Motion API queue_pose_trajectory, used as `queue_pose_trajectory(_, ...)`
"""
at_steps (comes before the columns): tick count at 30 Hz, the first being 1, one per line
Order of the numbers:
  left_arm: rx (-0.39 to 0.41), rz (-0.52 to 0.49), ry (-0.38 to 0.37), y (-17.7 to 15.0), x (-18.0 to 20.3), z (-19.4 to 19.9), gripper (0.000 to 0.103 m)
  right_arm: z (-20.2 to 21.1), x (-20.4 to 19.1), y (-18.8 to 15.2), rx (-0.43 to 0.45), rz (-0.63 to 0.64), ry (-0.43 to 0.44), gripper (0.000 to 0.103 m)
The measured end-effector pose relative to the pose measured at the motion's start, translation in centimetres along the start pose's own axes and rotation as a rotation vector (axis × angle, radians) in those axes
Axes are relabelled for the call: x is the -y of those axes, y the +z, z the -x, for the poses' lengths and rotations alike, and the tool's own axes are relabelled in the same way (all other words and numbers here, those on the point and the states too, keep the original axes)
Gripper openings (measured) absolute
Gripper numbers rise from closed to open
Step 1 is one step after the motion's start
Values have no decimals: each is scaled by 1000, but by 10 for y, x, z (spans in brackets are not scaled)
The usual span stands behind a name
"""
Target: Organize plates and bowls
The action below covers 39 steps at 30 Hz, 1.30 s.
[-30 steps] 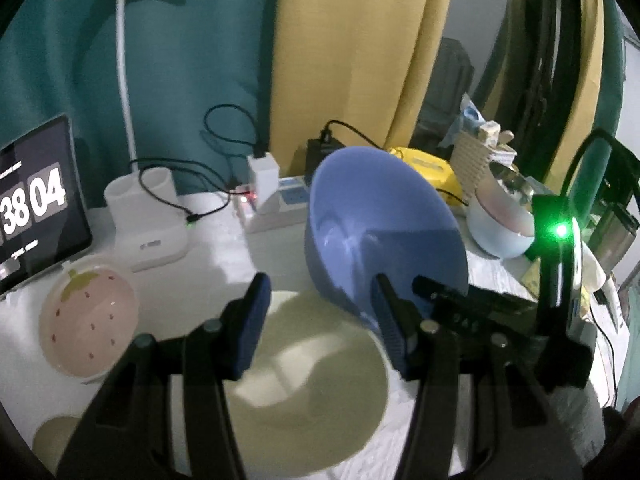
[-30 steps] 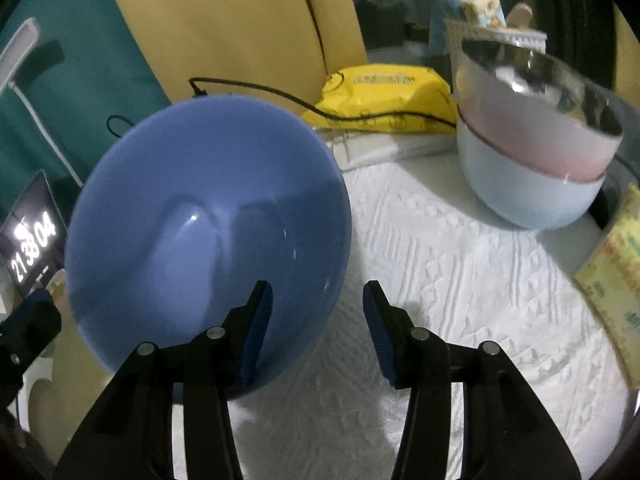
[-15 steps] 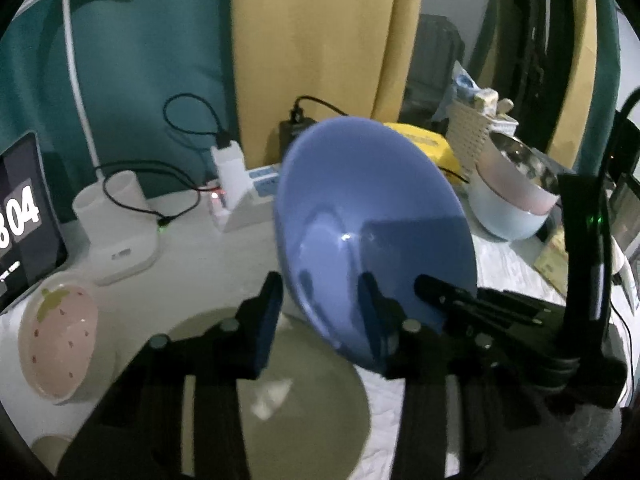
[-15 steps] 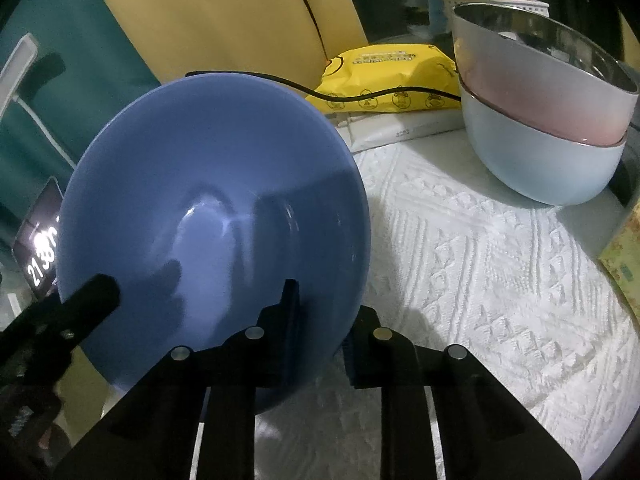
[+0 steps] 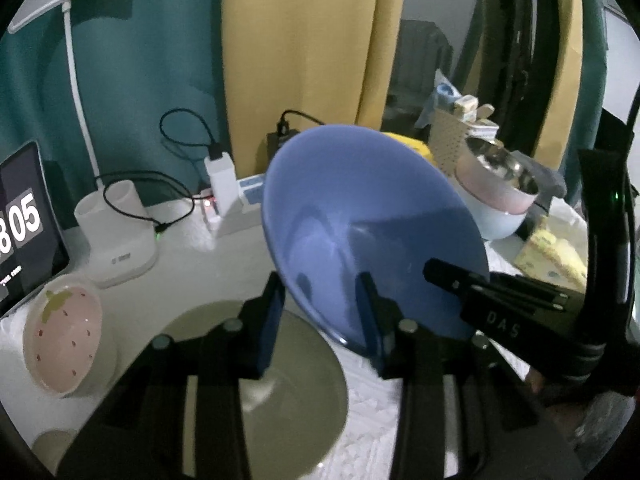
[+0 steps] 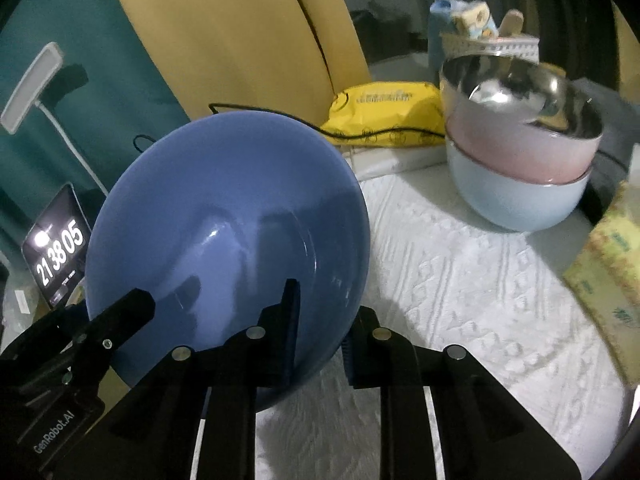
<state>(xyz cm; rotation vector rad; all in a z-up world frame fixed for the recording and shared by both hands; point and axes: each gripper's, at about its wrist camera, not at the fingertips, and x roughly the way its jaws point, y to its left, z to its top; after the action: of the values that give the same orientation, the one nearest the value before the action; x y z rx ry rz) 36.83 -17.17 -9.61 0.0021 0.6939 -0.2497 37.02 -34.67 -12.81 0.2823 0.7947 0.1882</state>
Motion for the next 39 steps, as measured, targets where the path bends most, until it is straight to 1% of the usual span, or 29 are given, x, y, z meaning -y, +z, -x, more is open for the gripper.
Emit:
queue_pose_trajectory(4, 20, -6, -16, -1, 5, 15, 38, 17, -1, -2, 13, -7, -10, 20)
queue_pose_trajectory(6, 31, -8, -21, -2, 8, 22, 38, 18, -1, 0, 17, -8, -14, 20)
queue_pose_trajectory(17, 75, -9, -43, -9, 16, 62, 38, 63, -14, -8, 54, 15, -35, 20)
queue_pose_trajectory(21, 76, -3, -49, -16, 16, 73, 38, 75, -21, -16, 58, 38, -53, 21)
queue_pose_trajectory(29, 68, 15, -60, -36, 9, 95, 38, 98, -36, -41, 45, 67, -50, 21)
queue_pose_trajectory(33, 61, 20, -72, -47, 8, 104, 38, 108, -43, -55, 34, 89, -57, 21)
queue_pose_trajectory(39, 34, 17, -69, -68, 9, 112, 38, 116, -48, -75, 12, 104, -70, 21)
